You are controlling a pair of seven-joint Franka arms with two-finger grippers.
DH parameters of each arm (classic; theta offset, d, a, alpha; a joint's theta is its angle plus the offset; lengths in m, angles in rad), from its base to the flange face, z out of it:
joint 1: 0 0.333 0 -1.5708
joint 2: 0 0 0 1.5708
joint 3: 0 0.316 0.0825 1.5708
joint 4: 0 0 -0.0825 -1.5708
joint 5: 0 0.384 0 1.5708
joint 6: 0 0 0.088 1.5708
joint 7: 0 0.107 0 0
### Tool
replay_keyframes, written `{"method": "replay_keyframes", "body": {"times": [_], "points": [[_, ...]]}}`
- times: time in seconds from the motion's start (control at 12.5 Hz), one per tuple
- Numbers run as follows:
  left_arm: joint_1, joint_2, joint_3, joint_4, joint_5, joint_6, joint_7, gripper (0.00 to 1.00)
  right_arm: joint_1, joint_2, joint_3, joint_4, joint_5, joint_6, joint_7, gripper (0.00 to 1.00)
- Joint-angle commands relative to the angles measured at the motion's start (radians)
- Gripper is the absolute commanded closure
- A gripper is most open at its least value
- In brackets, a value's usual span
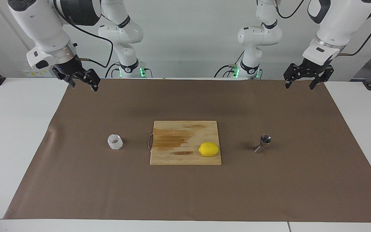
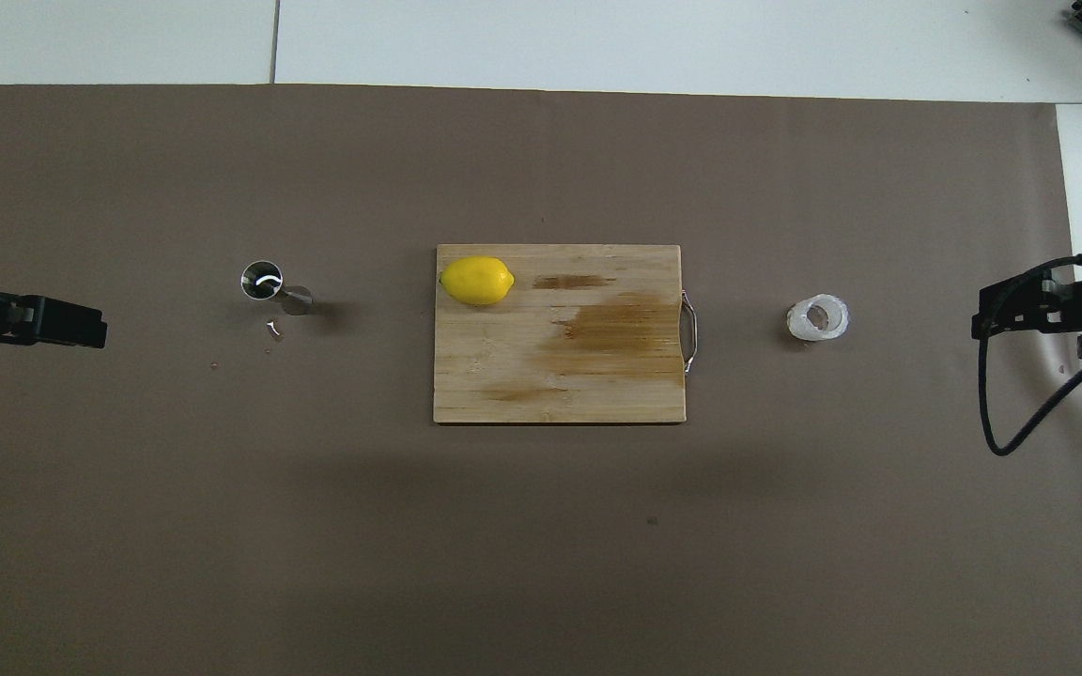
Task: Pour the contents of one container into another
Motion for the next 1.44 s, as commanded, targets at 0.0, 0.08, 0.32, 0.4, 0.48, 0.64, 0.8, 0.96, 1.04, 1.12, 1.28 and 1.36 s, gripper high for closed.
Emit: {"method": "replay_keyframes", "body": {"times": [0.0,0.08,0.32,0.4,0.48,0.64,0.8,0.96,1.04,1.12,1.28,1.36], "points": [[0.003,0.001,0.014,-0.018,-0.028,-0.016,-0.011,0.0,-0.009,-0.003,0.004,-0.005,0.019,0.006,-0.015,0.0],[0.007,0.023,0.016,0.012,-0.054,-0.045,-0.018,0.0,-0.009,-0.004,0.004,-0.005,0.019,0.006,-0.015,0.0],[0.075,0.118,0.014,0.075,-0.136,-0.133,-0.087,0.0,-0.009,-0.004,0.004,-0.005,0.019,0.006,-0.017,0.0],[0.104,0.148,0.013,0.089,-0.168,-0.159,-0.098,0.0,-0.009,-0.003,0.004,-0.005,0.019,0.006,-0.015,0.0],[0.128,0.178,0.013,0.096,-0.2,-0.174,-0.107,0.0,-0.009,-0.003,0.004,-0.005,0.019,0.006,-0.015,0.0],[0.182,0.228,0.011,0.091,-0.277,-0.19,-0.127,0.0,-0.009,-0.004,0.004,-0.005,0.019,0.006,-0.015,0.0],[0.207,0.251,0.011,0.074,-0.341,-0.208,-0.187,0.0,-0.009,-0.003,0.004,-0.005,0.019,0.008,-0.015,0.0],[0.234,0.258,0.011,0.038,-0.421,-0.211,-0.295,0.0,-0.009,-0.003,0.004,-0.005,0.019,0.006,-0.015,0.0],[0.248,0.259,0.014,0.022,-0.455,-0.216,-0.348,0.0,-0.009,-0.003,0.004,-0.005,0.019,0.008,-0.015,0.0],[0.257,0.268,0.016,0.013,-0.488,-0.232,-0.382,0.0,-0.009,-0.004,0.004,-0.005,0.019,0.006,-0.015,0.0],[0.282,0.308,0.016,0.013,-0.528,-0.249,-0.46,0.0,-0.009,-0.003,0.004,-0.005,0.019,0.006,-0.015,0.0],[0.291,0.331,0.018,0.014,-0.557,-0.286,-0.538,0.0,-0.009,-0.004,0.004,-0.005,0.019,0.006,-0.015,0.0]]}}
